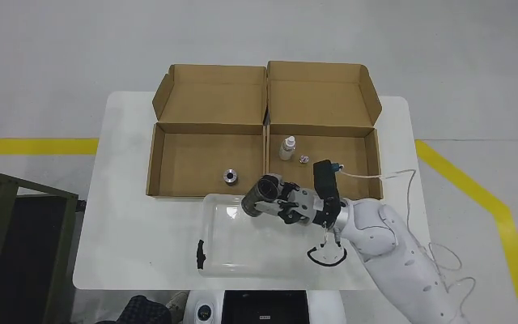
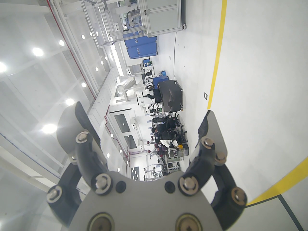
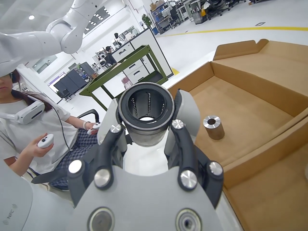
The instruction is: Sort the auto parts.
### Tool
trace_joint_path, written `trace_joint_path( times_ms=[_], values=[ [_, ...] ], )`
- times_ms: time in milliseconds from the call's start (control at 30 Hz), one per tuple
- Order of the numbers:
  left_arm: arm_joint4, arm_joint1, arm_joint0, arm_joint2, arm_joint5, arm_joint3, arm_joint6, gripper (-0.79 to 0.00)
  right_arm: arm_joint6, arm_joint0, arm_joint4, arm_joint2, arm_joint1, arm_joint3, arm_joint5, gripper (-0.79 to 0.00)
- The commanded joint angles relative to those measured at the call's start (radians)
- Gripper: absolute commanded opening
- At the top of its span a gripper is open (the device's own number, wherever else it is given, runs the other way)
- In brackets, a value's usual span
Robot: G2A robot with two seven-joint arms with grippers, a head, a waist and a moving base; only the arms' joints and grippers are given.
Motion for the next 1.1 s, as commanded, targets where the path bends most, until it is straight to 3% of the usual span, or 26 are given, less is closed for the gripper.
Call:
trace_joint_path(
  times_ms=[0, 567, 1067],
  values=[
    [0.0, 0.0, 0.0, 0.0, 0.0, 0.0, 0.0, 0.0, -0.007, 0.015, -0.027, -0.012, -0.004, 0.009, 0.02, -0.785],
    [0.0, 0.0, 0.0, 0.0, 0.0, 0.0, 0.0, 0.0, -0.076, 0.223, -0.275, -0.165, -0.061, 0.121, 0.249, -0.785],
    [0.0, 0.0, 0.0, 0.0, 0.0, 0.0, 0.0, 0.0, -0.11, 0.397, -0.347, -0.254, -0.12, 0.352, 0.385, -0.785]
  ],
)
